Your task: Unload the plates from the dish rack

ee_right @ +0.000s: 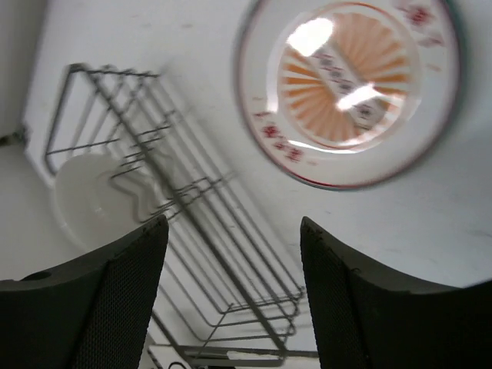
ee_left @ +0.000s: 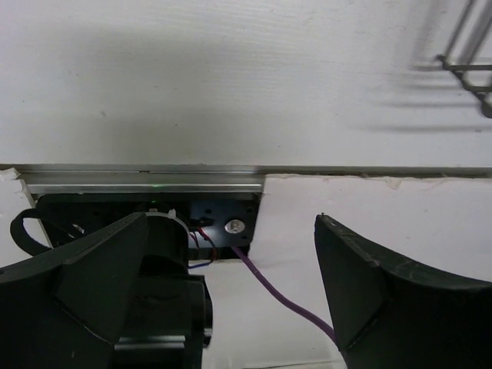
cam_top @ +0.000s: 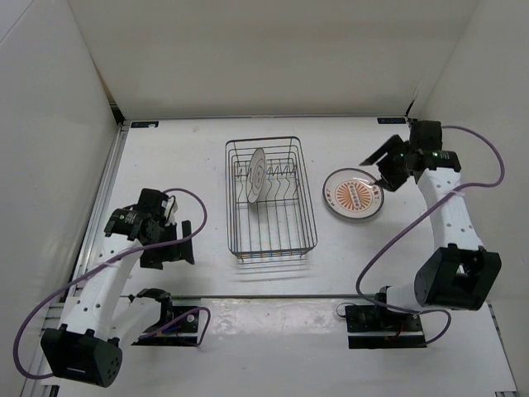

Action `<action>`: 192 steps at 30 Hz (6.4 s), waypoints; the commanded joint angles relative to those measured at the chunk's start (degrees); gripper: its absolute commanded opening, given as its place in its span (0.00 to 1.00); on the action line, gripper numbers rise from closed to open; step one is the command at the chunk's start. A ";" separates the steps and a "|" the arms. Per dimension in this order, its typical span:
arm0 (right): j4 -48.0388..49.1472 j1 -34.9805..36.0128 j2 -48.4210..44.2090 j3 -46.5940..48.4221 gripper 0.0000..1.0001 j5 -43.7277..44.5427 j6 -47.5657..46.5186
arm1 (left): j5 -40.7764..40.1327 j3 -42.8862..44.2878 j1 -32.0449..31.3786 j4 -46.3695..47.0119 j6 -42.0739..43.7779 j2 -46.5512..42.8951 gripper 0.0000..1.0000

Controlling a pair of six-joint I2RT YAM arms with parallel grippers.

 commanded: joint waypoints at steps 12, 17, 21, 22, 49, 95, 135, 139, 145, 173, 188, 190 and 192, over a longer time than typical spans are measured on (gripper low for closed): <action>-10.71 4.75 -0.46 8.93 0.68 -7.38 -10.53 | 19.58 47.01 -2.06 16.31 -4.49 30.28 0.95; -16.34 4.49 -4.24 8.75 0.70 -7.03 -12.73 | 9.03 63.29 -12.53 16.05 -2.89 43.40 0.95; -17.57 4.75 -3.98 11.65 0.73 -5.90 -18.00 | 6.12 78.50 -17.45 13.58 -2.63 60.09 0.95; -18.36 4.67 -3.72 13.05 0.73 -2.85 -18.36 | 4.81 80.52 -18.95 13.84 -2.46 61.69 0.96; -16.95 4.75 -6.62 8.84 0.82 4.13 -19.68 | -0.21 65.68 -22.74 21.31 4.83 65.31 0.46; -15.29 9.23 -4.32 7.79 0.85 -2.02 -17.65 | -41.44 51.97 -6.84 5.15 -4.47 56.86 0.14; -6.68 18.36 9.54 11.13 0.90 -15.12 -16.61 | -13.14 57.17 0.19 3.89 -19.34 37.41 1.00; -6.15 21.36 13.33 10.34 0.90 -12.67 -15.38 | -9.97 47.09 0.46 8.66 -8.98 27.53 1.00; -7.55 25.40 20.80 10.69 0.90 -6.87 -14.15 | -11.98 33.72 0.72 7.96 -4.30 13.05 1.00; -9.49 33.76 32.06 14.73 0.46 5.88 -24.69 | -8.47 16.55 -1.12 6.73 -7.38 4.84 1.00; -25.19 33.41 32.32 40.99 0.89 11.07 -21.81 | -4.69 16.82 -1.12 7.52 -5.45 5.89 1.00; -27.14 33.49 30.31 42.59 0.89 12.12 -17.51 | -5.30 16.64 -1.12 7.96 -3.52 5.63 1.00; -29.00 33.49 27.07 39.98 0.89 13.35 -16.26 | -6.27 16.47 -1.12 8.04 -1.24 5.63 1.00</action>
